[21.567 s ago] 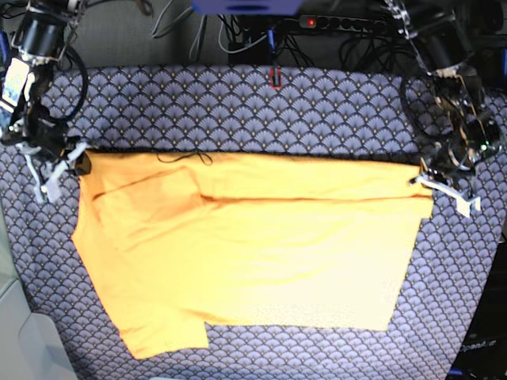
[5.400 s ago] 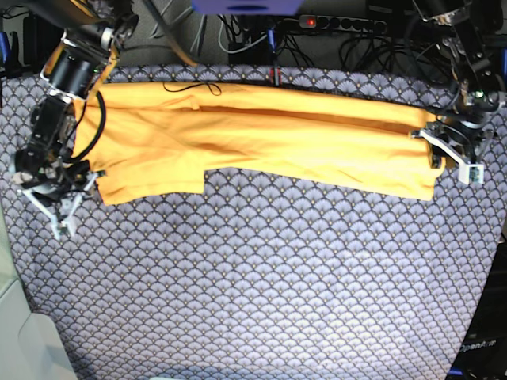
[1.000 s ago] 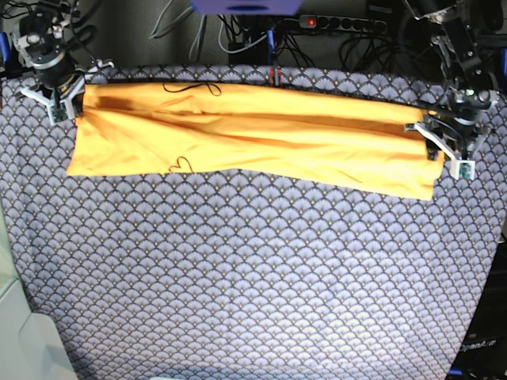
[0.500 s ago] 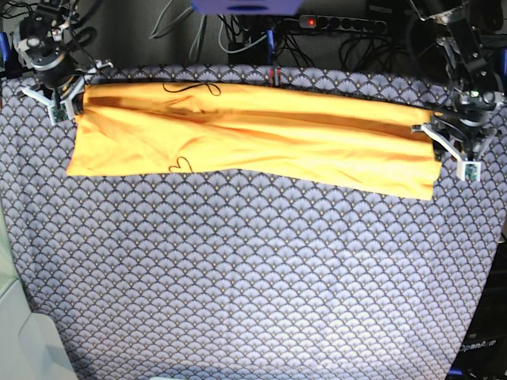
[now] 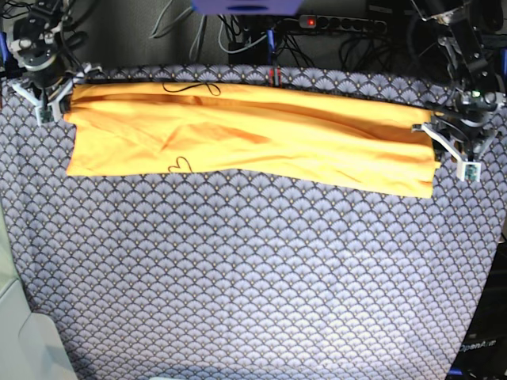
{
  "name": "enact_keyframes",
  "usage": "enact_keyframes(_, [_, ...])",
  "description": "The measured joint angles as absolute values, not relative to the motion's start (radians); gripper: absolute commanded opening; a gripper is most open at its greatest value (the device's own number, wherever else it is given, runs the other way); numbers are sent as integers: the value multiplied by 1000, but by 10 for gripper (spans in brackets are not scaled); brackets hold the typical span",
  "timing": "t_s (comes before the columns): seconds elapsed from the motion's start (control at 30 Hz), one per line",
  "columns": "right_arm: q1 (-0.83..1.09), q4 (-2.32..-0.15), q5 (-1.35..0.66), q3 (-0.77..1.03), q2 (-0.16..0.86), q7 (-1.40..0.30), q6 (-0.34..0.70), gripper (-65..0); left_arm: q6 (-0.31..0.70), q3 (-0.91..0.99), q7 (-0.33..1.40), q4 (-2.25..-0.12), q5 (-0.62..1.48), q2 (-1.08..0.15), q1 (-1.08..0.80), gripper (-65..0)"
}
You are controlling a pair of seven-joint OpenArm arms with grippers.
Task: Fold the T-shirt properly
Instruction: 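Pull the shirt end with the right gripper to straighten the fold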
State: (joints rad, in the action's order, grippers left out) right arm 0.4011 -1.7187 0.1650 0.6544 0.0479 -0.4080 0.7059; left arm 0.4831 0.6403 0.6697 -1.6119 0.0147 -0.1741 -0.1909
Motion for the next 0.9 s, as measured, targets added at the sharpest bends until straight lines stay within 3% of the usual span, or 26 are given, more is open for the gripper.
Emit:
enact_keyframes(0.63, [386, -1723, 161, 647, 30, -486, 706, -648, 484, 640, 670, -1612, 15, -175, -193, -435])
enact_keyframes(0.77, [385, -1723, 164, 648, 27, -486, 706, -560, 484, 640, 670, -1612, 15, -177, -193, -435])
enact_keyframes(0.9, [386, -1723, 171, 648, 27, -486, 706, -393, 484, 640, 670, -1612, 15, -177, -193, -434])
